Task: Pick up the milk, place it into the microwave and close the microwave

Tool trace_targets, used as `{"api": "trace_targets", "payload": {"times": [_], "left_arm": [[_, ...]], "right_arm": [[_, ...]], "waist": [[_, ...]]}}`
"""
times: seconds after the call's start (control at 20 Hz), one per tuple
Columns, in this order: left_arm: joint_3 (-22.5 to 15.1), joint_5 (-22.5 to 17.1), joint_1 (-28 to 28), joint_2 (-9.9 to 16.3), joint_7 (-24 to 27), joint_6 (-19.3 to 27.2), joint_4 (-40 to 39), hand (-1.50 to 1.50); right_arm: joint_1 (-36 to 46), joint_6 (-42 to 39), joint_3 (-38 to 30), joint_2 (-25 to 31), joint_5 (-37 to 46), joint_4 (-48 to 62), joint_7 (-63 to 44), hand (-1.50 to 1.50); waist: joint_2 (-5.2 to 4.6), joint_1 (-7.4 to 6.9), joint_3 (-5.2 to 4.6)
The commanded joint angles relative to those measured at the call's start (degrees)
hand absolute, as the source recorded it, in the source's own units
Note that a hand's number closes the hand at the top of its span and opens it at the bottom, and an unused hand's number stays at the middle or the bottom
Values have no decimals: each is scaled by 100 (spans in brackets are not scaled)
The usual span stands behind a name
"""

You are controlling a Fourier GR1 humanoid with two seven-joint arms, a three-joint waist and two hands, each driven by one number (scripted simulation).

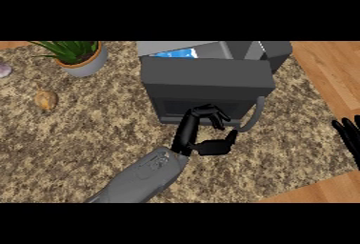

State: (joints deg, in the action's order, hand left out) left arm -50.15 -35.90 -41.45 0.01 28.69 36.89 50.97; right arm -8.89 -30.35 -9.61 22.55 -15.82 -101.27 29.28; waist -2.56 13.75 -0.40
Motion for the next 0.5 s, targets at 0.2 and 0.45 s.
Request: {"api": "trace_targets", "payload": {"times": [0.2, 0.45], "left_arm": [[197, -616, -589, -1, -232, 542, -377, -150], [503, -1058, -722, -1, 62, 794, -338, -150]], "right_arm": [[627, 458, -722, 785, 776, -409, 43, 150], [862, 578, -922, 1006, 914, -427, 37, 150]], "waist": [[-51, 272, -10], [-142, 325, -15]]}}
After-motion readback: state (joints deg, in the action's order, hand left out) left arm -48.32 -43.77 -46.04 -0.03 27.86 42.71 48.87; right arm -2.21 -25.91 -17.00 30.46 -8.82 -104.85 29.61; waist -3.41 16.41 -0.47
